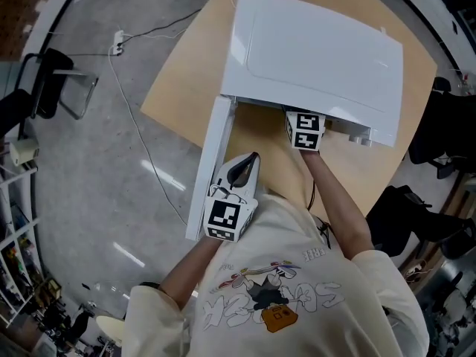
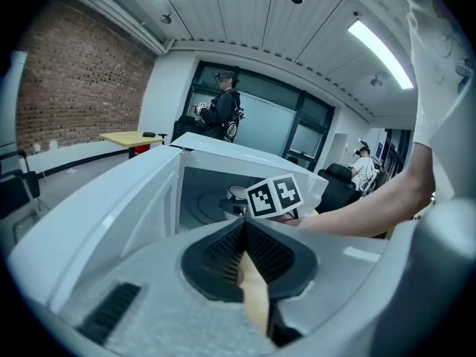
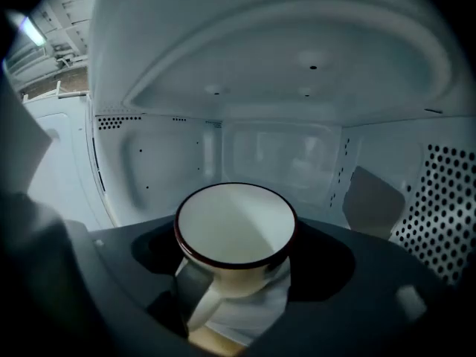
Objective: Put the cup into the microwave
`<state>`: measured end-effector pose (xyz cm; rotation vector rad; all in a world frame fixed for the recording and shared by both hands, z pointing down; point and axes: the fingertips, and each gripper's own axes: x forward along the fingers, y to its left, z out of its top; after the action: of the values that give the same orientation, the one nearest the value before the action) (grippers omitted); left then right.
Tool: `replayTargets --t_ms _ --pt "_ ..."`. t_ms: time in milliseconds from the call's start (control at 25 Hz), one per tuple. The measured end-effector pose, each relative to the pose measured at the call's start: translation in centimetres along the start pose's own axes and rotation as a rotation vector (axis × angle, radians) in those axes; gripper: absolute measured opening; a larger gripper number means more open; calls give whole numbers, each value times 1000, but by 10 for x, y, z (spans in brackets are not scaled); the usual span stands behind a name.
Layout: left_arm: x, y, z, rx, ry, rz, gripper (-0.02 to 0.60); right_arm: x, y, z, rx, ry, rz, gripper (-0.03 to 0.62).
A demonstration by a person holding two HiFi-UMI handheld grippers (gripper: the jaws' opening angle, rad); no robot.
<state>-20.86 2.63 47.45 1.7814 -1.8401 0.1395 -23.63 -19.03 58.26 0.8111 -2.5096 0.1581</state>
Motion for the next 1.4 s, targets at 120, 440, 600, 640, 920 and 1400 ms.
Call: replayTargets --t_ms 120,440,600,640,920,1400 --pt "1 0 0 6 0 -14 5 6 -3 3 1 -11 -10 408" --pt "0 -1 -2 -1 1 -29 5 4 1 5 -12 -31 8 440" --pt "-4 -1 -7 -12 5 -19 5 -6 1 9 1 -44 6 468" --pt "-4 -1 -8 -11 5 -17 5 -10 0 9 15 -46 5 472" --pt "6 -12 -10 -25 -2 -16 5 -68 10 8 66 -80 31 469" --pt "48 -74 2 50 -7 -155 5 -203 -16 -7 147 -147 -44 72"
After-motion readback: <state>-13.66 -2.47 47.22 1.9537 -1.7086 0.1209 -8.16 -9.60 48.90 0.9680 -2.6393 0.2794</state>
